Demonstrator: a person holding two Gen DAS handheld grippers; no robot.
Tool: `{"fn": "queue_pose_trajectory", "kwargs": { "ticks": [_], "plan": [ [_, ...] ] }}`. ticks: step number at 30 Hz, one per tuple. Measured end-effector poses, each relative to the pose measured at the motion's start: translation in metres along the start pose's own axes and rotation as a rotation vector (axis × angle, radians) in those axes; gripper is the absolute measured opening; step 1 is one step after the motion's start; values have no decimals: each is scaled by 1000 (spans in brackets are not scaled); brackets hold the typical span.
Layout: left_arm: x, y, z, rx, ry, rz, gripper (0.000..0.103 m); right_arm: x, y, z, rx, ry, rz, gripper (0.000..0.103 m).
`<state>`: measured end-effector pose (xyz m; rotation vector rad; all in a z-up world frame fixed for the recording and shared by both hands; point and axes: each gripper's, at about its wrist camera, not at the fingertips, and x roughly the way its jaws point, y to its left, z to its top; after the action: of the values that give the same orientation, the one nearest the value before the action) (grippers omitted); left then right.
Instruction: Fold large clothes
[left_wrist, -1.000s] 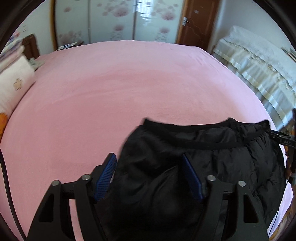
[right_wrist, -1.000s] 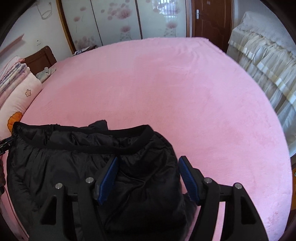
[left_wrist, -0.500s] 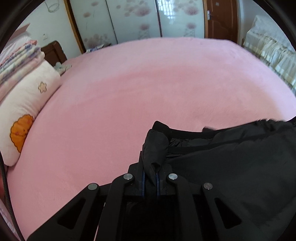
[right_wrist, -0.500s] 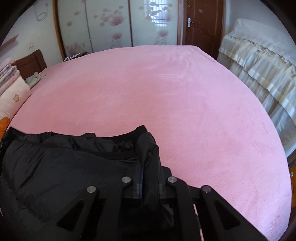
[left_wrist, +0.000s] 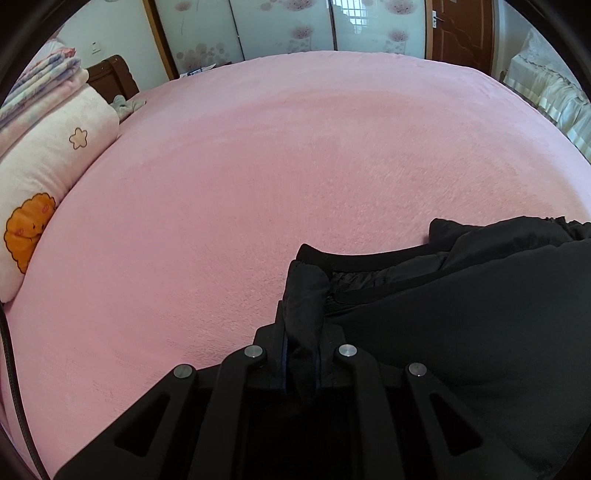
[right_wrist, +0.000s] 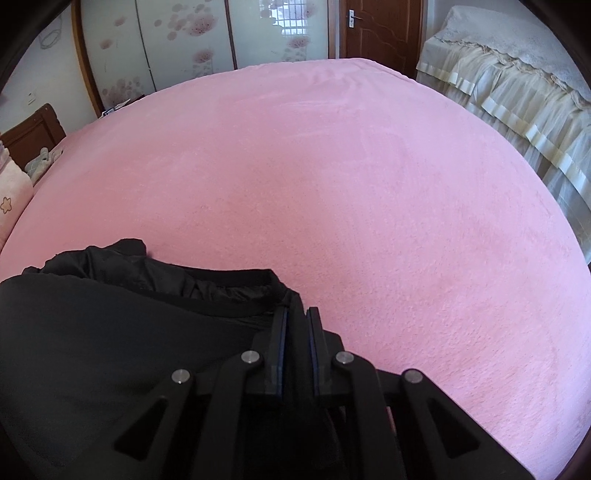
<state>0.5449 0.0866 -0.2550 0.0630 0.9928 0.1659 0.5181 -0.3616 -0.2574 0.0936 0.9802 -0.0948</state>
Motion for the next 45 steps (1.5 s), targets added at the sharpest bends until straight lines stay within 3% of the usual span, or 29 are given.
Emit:
{"fn": "queue_pose_trajectory", "kwargs": {
  "ticks": [15, 17, 21, 23, 30, 38, 45],
  "plan": [
    [13, 4, -4, -44, -5, -1, 16, 13, 5, -14, 8, -8, -30, 12],
    [8, 2, -3, -30, -5, 18, 23, 12, 9, -14, -10, -3, -57, 17],
    [-13, 16, -1, -82, -18, 27, 65, 3, 17, -10, -54, 14, -131, 38],
    [-32, 31, 0, -140, -38, 16, 69, -8, 14, -7, -44, 20, -141, 45],
    [-118, 60, -21, -246, -134, -17, 69, -88, 6, -6, 39, -55, -51, 45],
    [-233, 41, -69, -131, -189, -95, 69, -211, 47, -34, -55, -173, 56, 45],
    [-312, 28, -96, -142, -236, -177, 69, -281, 74, -59, -91, -212, 142, 45]
  ]
}}
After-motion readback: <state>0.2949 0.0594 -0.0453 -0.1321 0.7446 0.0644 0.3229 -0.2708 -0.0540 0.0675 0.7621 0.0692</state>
